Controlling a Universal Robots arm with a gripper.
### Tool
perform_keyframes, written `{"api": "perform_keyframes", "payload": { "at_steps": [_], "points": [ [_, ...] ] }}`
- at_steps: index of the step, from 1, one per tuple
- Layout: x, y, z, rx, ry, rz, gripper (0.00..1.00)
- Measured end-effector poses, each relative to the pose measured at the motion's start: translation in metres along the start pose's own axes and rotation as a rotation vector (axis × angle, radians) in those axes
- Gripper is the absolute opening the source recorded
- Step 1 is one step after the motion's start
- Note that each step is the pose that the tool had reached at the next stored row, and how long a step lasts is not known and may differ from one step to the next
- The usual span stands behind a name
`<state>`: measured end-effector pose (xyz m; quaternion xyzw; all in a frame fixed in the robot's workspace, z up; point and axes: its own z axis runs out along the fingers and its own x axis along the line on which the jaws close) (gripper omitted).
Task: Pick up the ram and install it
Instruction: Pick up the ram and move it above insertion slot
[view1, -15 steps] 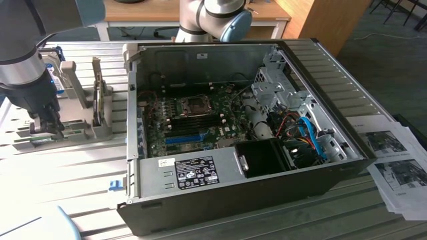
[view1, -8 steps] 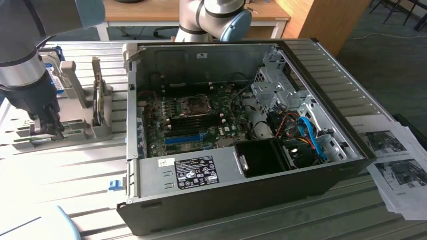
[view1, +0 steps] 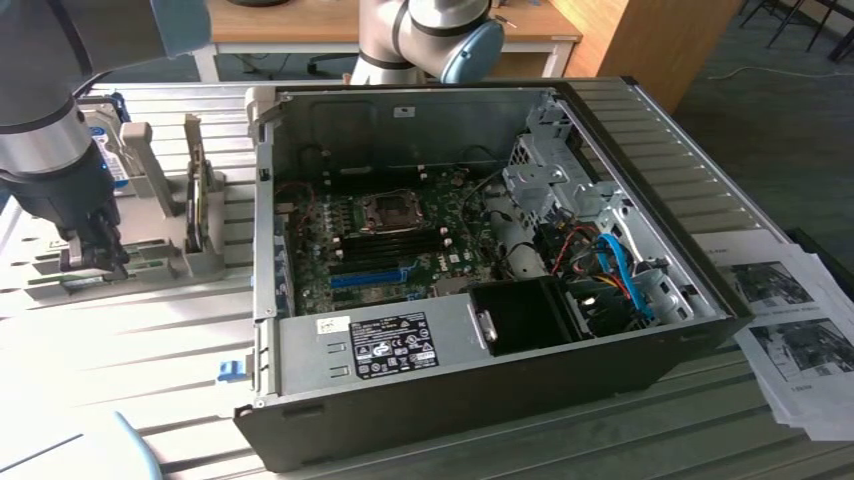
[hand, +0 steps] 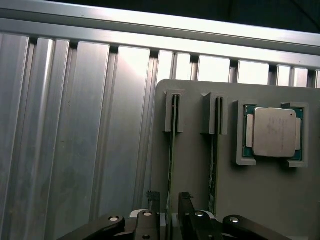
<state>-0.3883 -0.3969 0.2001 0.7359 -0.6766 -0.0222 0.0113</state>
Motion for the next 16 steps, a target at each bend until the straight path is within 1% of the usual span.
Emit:
{"api": "perform_keyframes", "payload": {
  "at_steps": [4,6,8,9,10,16],
  "points": [
    [0.0000,0.0000,0.0000,0.0000,0.0000,0.000,0.29],
    [0.0000,0.0000,0.0000,0.0000,0.0000,0.000,0.27],
    [0.0000,0.0000,0.0000,0.0000,-0.0001,0.000,0.15],
    [0.0000,0.0000,0.0000,0.0000,0.0000,0.000,0.15],
    [0.0000,0.0000,0.0000,0.0000,0.0000,0.000,0.11],
    [0.0000,0.0000,0.0000,0.0000,0.0001,0.000,0.11]
  ]
}}
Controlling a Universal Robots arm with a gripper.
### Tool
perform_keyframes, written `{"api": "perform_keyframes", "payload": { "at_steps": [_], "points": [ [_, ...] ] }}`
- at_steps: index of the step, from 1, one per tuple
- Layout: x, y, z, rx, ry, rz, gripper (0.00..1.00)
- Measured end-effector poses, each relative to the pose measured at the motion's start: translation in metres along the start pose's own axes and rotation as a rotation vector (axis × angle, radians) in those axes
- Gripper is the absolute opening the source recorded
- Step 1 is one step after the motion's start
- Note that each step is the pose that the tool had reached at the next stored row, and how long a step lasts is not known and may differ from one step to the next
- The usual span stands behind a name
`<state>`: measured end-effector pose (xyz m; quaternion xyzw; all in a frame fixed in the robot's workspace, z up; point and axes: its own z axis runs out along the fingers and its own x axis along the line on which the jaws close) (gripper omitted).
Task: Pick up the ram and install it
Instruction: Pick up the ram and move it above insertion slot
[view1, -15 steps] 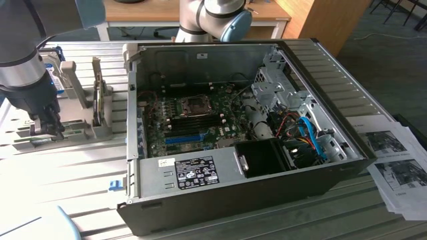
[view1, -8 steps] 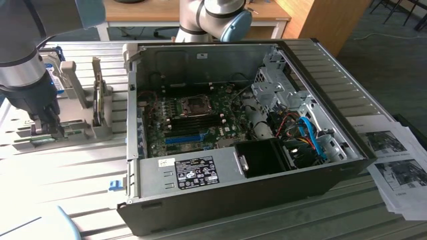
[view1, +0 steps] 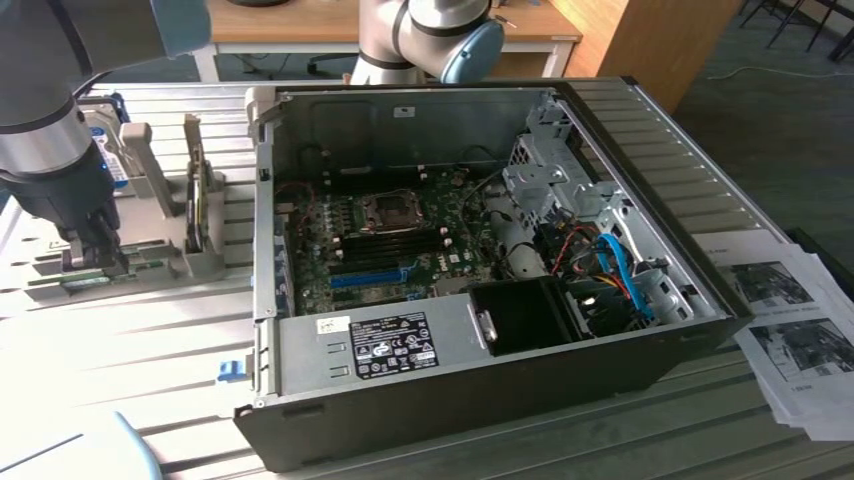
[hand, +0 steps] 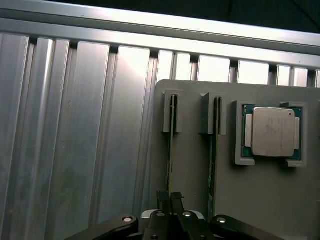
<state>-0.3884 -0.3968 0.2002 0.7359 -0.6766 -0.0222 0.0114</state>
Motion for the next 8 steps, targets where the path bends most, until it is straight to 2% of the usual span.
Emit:
{"api": "perform_keyframes", "payload": {
  "at_steps": [8],
  "points": [
    [0.0000,0.0000,0.0000,0.0000,0.0000,0.000,0.11]
  ]
}}
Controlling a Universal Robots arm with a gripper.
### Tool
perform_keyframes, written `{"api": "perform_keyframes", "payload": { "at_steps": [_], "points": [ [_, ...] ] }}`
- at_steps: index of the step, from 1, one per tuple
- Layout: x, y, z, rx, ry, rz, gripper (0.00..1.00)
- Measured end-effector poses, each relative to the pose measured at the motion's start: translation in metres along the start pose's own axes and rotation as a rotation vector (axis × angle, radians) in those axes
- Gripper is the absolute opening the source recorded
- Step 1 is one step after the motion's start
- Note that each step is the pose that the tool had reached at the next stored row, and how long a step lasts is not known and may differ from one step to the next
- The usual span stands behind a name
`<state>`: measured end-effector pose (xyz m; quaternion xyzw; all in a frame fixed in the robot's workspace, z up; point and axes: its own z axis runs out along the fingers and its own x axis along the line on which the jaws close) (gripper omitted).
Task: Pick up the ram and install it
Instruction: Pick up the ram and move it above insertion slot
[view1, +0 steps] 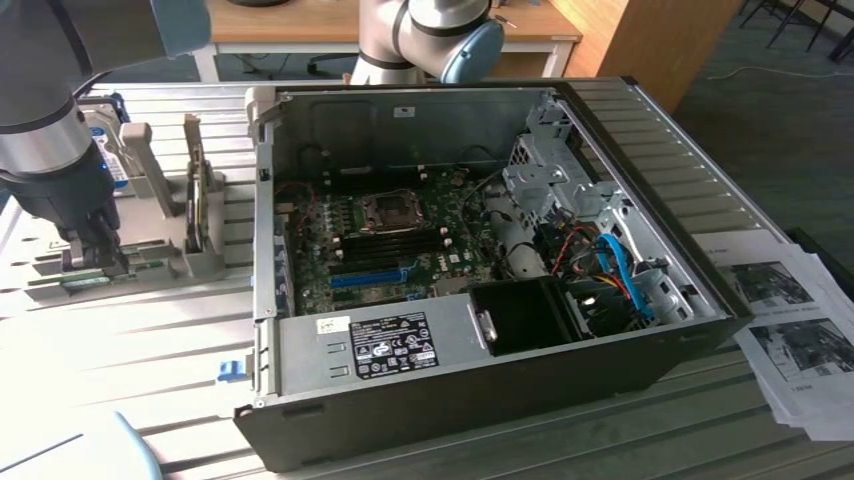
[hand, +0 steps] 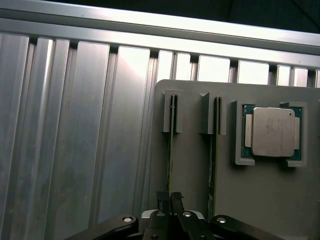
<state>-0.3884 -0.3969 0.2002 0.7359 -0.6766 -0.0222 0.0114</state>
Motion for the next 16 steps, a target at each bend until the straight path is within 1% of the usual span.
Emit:
{"api": "perform_keyframes", "payload": {
  "at_steps": [5,16],
  "points": [
    [0.0000,0.0000,0.0000,0.0001,-0.0001,0.003,0.11],
    [0.0000,0.0000,0.0000,0.0006,-0.0015,0.031,0.11]
  ]
}}
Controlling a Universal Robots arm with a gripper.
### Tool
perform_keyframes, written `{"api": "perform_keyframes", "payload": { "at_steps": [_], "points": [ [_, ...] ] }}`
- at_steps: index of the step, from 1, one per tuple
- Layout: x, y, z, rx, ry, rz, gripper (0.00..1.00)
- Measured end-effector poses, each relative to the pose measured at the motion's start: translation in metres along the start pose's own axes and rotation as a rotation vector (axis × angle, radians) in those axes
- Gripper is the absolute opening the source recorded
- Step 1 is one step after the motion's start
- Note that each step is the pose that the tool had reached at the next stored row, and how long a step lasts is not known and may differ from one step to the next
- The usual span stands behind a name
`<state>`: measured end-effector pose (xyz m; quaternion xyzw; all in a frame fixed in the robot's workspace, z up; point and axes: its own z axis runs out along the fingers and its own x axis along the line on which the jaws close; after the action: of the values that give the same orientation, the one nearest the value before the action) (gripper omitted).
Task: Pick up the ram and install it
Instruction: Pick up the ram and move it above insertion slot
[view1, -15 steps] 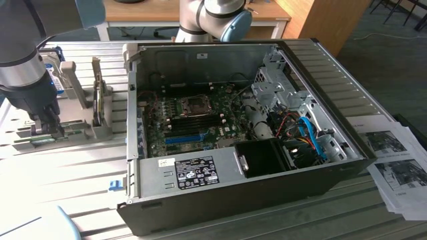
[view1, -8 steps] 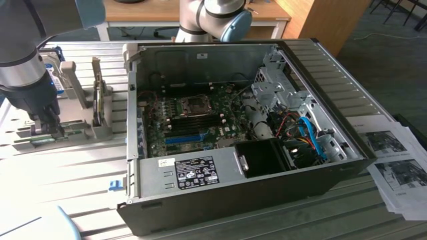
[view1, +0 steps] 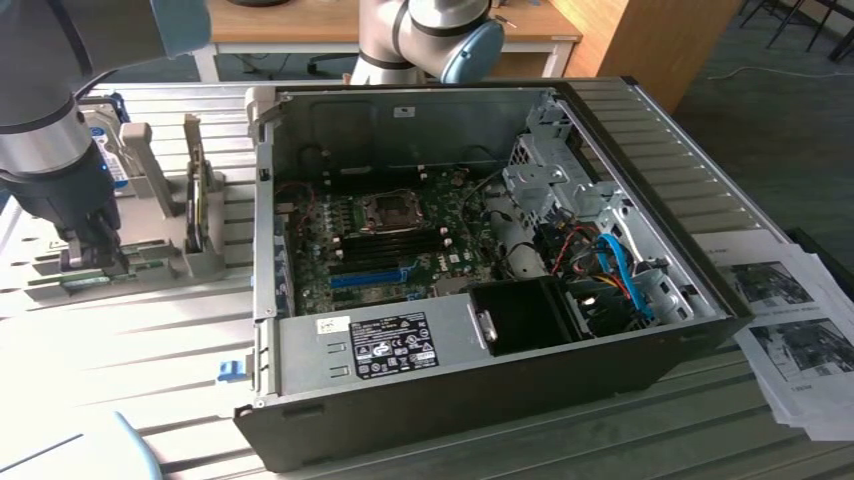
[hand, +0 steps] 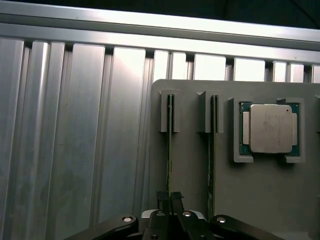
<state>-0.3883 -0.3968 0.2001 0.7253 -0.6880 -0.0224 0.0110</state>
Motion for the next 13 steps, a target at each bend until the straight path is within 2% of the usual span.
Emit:
{"api": "perform_keyframes", "payload": {
  "at_steps": [7,13],
  "points": [
    [0.0000,0.0000,-0.0003,0.0002,-0.0002,0.002,0.11],
    [-0.0001,0.0001,-0.0042,0.0000,-0.0001,0.002,0.11]
  ]
}}
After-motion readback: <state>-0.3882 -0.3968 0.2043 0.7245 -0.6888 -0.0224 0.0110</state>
